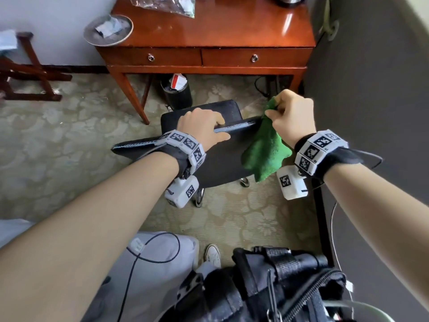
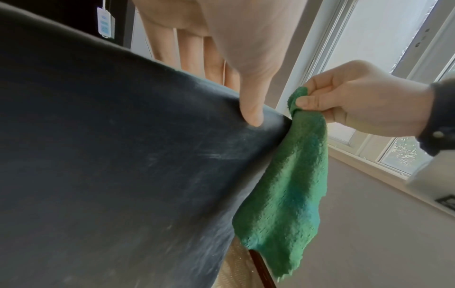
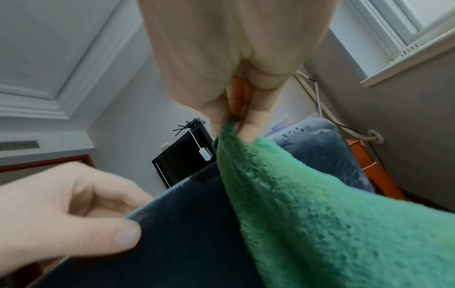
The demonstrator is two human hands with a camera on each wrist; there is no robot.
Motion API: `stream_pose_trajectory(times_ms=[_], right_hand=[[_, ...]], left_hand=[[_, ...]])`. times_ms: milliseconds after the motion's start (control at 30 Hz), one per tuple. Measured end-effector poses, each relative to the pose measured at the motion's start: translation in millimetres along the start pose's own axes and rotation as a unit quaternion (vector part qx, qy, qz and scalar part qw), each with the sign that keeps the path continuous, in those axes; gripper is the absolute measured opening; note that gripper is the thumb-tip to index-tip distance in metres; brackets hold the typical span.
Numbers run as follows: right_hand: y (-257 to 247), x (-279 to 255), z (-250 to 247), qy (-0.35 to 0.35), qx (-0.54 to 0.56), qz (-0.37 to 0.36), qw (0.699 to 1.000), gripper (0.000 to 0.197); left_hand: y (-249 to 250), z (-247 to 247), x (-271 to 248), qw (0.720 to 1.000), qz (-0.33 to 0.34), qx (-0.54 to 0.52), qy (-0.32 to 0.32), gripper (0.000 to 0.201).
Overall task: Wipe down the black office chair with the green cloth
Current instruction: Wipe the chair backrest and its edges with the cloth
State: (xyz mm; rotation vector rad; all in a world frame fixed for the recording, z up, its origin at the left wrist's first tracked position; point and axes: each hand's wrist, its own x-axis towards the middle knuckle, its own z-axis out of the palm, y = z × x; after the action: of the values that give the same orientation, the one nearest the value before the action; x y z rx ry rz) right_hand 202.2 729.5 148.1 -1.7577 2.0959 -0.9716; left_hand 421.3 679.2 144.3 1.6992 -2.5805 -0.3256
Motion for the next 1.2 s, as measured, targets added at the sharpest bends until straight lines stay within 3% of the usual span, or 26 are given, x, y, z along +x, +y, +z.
stream_pose_trajectory(times_ms=[200, 500, 733, 867, 933, 1200], right_hand=[[-2, 4, 12, 0.031, -0.010, 0.023, 0.999, 0.013], [14, -28, 29, 0.045, -0.067, -0.104, 0.991, 0.011], [1, -21, 18, 0.049, -0.005, -0.027, 0.998, 0.024], [10, -24, 23, 0.061, -0.028, -0.130, 0.989, 0.012], [11, -25, 32, 0.070, -0.042, -0.145, 0.986, 0.008], [-1, -26, 42, -0.019, -0.095, -0.175, 0.980, 0.011]], left_hand=[[-1, 2, -1, 1.000, -0.012, -0.026, 0.008, 0.042], [-15, 7, -7, 0.998, -0.004, -0.053, 0.015, 0.043], [-13, 5, -9, 0.998, -0.009, -0.057, 0.026, 0.041], [-15, 7, -8, 0.998, -0.002, -0.052, 0.023, 0.041], [-14, 8, -7, 0.998, -0.003, -0.051, 0.027, 0.039], [-18, 10, -4, 0.999, 0.010, -0.033, 0.026, 0.036]])
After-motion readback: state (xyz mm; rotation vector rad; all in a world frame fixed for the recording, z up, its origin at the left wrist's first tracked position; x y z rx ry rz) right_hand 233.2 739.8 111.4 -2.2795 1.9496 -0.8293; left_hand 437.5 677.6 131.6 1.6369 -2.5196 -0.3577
